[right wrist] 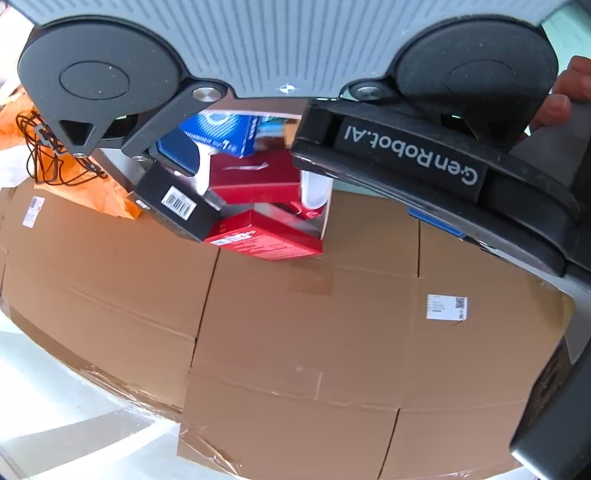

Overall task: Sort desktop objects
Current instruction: 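Open the left gripper to release the jewelry box inside, withdraw, then lower the left gripper onto the red tape roll and close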

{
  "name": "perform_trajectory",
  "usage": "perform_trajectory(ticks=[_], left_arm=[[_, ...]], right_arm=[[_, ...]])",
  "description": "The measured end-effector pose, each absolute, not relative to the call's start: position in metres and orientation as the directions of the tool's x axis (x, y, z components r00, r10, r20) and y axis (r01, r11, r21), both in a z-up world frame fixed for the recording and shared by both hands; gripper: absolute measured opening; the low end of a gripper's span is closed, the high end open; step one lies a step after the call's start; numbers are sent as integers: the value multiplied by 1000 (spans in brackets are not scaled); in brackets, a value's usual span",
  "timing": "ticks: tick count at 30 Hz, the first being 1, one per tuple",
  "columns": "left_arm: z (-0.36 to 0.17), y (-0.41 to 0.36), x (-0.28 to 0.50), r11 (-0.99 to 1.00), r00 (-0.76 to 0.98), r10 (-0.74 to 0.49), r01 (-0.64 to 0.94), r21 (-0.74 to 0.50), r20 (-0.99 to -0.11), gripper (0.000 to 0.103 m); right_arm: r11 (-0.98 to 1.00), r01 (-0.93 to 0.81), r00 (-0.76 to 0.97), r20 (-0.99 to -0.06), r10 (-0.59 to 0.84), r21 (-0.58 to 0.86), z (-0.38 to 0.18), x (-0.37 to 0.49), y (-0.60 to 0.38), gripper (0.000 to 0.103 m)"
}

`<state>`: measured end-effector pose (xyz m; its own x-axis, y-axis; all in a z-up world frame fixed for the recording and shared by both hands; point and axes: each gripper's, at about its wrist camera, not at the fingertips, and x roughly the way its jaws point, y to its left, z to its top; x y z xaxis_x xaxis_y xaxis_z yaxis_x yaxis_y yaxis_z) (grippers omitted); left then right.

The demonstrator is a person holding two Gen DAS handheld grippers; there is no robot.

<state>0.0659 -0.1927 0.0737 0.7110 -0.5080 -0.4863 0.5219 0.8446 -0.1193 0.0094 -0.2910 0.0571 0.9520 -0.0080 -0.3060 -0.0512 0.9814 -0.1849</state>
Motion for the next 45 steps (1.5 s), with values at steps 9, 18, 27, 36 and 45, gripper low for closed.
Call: perform_trajectory(ticks=[9,18,27,36,45], left_arm=[[66,-163,33,880,755,-447,468,-82,-479,103],[45,-125,21,905,755,-412,405,-131,-509,103],[22,-66,34,934,760,-358,303,-192,-543,103],[-2,0,83,968,777,-251,186,-171,-577,103],[-24,10,131,946,715,-323,271,-180,-620,96]], right_arm=[[984,-89,939,-342,32,-153,46,-9,-265,103],[984,-160,910,-397,118,-76,30,-14,-238,103],[947,-310,875,-416,248,-88,15,3,-187,103],[908,-418,802,-477,358,-21,-8,51,-153,101],[878,-479,747,-522,411,6,-27,96,-129,87]])
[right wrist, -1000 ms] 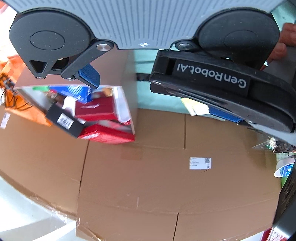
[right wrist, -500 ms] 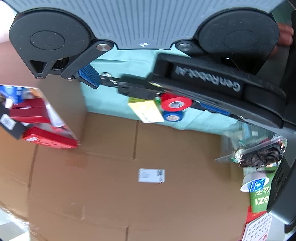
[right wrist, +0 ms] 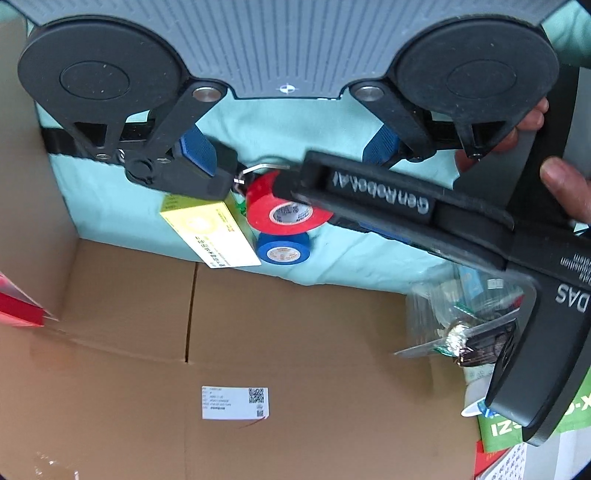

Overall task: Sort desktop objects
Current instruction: 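Lower the left gripper onto the red tape roll and close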

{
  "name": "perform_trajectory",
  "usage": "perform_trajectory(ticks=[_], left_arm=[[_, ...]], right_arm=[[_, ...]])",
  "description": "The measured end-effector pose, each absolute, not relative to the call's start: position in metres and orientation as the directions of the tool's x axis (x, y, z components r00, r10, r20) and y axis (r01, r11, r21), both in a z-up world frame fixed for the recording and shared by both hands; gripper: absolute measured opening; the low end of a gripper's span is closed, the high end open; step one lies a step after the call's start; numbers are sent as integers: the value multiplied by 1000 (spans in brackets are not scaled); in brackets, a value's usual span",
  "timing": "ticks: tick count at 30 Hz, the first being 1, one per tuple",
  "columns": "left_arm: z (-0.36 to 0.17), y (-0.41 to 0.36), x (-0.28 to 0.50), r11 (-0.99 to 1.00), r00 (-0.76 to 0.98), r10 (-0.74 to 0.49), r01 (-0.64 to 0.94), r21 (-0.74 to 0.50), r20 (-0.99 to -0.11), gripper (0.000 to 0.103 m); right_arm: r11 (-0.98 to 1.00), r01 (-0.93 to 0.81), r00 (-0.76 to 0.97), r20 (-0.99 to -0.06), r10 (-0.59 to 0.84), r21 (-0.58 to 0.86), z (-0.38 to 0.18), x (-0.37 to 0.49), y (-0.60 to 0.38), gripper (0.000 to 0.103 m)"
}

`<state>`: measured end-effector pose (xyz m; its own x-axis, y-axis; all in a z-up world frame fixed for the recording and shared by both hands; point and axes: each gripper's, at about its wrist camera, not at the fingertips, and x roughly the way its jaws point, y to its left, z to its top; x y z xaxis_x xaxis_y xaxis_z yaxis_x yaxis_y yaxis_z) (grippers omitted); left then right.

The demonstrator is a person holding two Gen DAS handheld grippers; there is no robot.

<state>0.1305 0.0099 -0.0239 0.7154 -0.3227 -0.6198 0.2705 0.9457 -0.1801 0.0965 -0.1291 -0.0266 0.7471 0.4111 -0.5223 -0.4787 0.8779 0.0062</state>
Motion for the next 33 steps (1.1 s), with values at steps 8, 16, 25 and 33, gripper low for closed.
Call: perform_trajectory(ticks=[8,16,25,33], left_arm=[[-32,10,153,933,698,-355,310,-186,-622,96],[-39,12,170,917,679,-387,353,-184,-624,92],[-41,12,174,913,684,-395,364,-182,-614,78],[-35,13,160,911,671,-400,363,-193,-625,75]], right_arm=[[839,-543,717,-536,446,-30,-33,120,-116,84],[828,-560,695,-565,444,-38,-42,141,-107,83],[823,-563,698,-574,429,-69,-42,144,-104,76],[826,-562,690,-573,442,-41,-37,132,-107,75]])
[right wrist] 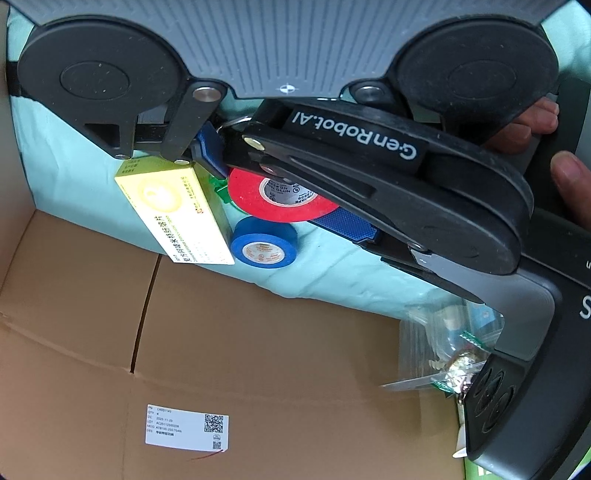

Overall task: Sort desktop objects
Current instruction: 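Lower the left gripper onto the red tape roll and close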

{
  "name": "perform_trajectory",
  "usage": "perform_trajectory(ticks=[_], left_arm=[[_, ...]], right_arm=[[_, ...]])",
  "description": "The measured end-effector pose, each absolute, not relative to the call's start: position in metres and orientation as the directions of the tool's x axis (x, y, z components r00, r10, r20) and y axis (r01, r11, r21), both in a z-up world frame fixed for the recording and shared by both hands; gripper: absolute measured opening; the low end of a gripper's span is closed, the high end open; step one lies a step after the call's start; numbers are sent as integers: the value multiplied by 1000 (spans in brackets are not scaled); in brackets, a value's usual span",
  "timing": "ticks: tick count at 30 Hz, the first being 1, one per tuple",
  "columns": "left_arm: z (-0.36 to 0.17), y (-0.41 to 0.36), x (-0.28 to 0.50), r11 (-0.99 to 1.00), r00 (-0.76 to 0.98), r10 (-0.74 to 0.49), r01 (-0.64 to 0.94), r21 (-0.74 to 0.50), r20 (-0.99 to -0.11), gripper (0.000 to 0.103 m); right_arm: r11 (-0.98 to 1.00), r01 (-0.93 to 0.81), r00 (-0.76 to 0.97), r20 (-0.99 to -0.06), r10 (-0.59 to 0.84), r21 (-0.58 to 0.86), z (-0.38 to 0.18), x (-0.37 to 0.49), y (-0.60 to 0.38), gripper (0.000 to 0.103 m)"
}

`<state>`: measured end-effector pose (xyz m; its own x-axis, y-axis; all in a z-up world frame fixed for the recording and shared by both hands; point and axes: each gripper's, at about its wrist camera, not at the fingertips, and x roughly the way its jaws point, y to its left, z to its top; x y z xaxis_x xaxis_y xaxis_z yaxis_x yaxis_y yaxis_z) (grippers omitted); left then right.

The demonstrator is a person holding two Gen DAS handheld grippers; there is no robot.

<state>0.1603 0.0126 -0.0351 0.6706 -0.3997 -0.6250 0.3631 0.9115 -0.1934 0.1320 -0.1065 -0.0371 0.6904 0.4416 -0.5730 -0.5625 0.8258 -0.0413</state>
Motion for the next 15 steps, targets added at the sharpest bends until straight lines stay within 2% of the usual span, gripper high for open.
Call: perform_trajectory(ticks=[15], left_arm=[[-7,-9,77,907,697,-396,397,-139,-598,76]], right_arm=[[843,-537,735,-513,443,-42,-17,50,-125,75]])
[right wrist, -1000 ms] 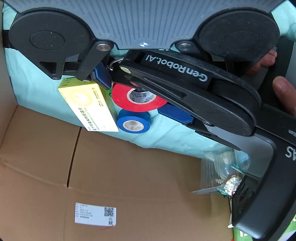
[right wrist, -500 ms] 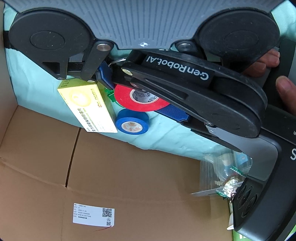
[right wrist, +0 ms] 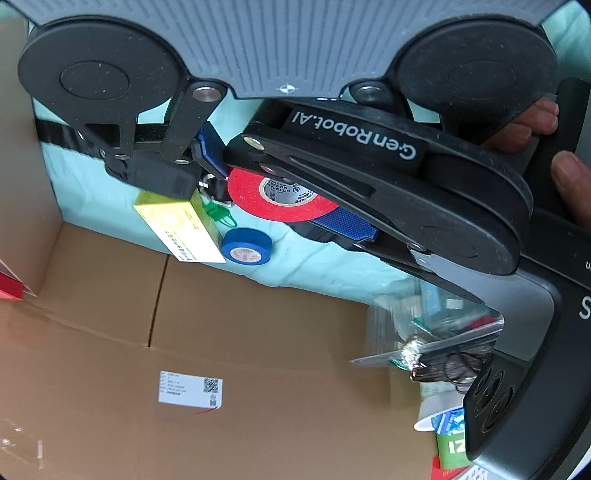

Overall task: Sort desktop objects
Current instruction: 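Carry the red tape roll with the left gripper into the cardboard box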

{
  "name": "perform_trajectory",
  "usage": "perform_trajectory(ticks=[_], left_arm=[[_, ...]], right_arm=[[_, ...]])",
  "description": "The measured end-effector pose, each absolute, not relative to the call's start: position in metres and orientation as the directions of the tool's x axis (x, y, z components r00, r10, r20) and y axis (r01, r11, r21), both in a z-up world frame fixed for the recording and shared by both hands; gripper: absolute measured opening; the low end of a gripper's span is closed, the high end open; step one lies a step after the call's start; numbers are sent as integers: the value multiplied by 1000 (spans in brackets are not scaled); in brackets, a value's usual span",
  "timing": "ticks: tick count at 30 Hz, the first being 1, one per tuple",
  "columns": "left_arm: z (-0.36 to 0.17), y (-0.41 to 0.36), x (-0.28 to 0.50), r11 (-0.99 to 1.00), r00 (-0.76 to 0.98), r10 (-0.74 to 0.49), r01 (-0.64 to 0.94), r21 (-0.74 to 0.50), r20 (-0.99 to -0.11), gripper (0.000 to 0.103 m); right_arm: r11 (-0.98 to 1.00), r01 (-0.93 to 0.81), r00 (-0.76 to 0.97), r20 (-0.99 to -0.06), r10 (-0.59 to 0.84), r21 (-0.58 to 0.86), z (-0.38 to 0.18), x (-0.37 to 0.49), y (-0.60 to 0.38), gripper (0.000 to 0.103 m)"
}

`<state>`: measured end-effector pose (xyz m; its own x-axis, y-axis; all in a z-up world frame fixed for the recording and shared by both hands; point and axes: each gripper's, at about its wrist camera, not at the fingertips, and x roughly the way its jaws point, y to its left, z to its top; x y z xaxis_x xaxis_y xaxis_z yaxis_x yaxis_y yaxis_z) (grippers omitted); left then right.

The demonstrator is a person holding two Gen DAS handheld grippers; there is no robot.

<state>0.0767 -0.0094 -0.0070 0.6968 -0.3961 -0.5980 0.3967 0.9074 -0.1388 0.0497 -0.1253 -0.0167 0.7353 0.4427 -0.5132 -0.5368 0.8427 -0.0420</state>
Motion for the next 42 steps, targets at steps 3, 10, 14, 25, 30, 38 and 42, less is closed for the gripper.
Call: perform_trajectory(ticks=[3,10,14,25,30,38,42], left_arm=[[3,-22,63,896,702,-414,427,-123,-580,76],[30,-72,40,845,700,-484,529,-74,-525,76],[44,-109,30,802,682,-532,595,-41,-501,76],[79,-214,28,658,604,-662,752,43,-444,76],[90,-260,38,593,565,-708,801,77,-424,76],[94,-319,72,532,522,-735,840,111,-432,76],[94,-339,93,522,519,-731,843,128,-443,76]], right_arm=[[860,-509,763,-490,423,-50,-10,33,-136,75],[908,-410,840,-421,342,-81,11,1,-176,75],[938,-335,882,-381,279,-89,21,-15,-204,75],[988,-119,956,-280,88,-96,46,-30,-290,75],[995,-33,970,-241,9,-94,54,-24,-324,75],[997,43,974,-218,-57,-65,54,-1,-380,75],[998,55,976,-209,-63,-42,50,19,-400,75]])
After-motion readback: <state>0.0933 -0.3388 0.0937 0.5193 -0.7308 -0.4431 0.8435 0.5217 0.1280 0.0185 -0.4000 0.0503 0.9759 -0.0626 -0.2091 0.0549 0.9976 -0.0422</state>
